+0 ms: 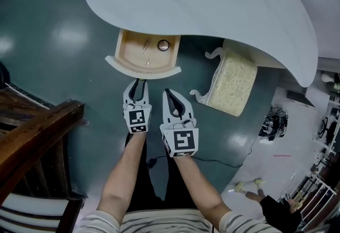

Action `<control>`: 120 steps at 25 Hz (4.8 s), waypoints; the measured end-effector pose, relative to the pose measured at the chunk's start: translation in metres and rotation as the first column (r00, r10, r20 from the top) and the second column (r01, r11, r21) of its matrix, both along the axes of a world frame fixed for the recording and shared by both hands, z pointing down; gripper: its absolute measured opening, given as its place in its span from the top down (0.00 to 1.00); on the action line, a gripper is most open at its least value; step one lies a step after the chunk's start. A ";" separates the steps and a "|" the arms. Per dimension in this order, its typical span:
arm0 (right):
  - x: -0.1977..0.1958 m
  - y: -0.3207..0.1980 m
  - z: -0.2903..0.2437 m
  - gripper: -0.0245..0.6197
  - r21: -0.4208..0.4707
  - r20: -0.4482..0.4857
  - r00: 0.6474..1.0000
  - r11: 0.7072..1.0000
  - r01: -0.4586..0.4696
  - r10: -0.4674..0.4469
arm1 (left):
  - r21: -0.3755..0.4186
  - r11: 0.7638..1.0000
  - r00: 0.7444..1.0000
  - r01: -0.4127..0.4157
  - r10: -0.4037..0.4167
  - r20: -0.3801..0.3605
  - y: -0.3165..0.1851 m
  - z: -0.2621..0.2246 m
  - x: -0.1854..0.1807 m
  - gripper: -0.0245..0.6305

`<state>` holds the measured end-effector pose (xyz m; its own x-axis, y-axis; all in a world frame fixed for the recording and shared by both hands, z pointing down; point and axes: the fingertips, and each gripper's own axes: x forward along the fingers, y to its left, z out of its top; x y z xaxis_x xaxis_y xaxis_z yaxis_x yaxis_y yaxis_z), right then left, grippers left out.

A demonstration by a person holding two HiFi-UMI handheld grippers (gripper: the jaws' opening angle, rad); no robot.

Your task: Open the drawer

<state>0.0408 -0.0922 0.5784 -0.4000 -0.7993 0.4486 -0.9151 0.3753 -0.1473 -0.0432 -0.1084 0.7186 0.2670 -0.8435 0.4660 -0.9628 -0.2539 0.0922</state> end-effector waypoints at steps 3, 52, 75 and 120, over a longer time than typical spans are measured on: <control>-0.002 0.000 -0.002 0.94 0.000 0.002 1.000 1.000 0.003 -0.003 | -0.010 1.000 1.000 -0.004 0.004 0.005 0.004 0.000 0.000 0.80; 0.000 0.017 -0.087 0.94 0.012 0.016 1.000 1.000 0.022 -0.023 | 0.004 1.000 1.000 0.003 -0.003 -0.004 0.040 -0.144 -0.011 0.95; -0.001 0.042 -0.263 0.94 0.139 0.032 0.993 0.985 0.107 -0.112 | 0.208 0.977 0.992 -0.050 0.073 -0.105 0.050 -0.398 -0.001 0.95; 0.024 0.032 -0.413 0.94 0.421 0.034 0.997 0.906 0.048 -0.068 | 0.449 0.882 0.962 -0.145 0.232 -0.143 0.051 -0.554 0.027 0.95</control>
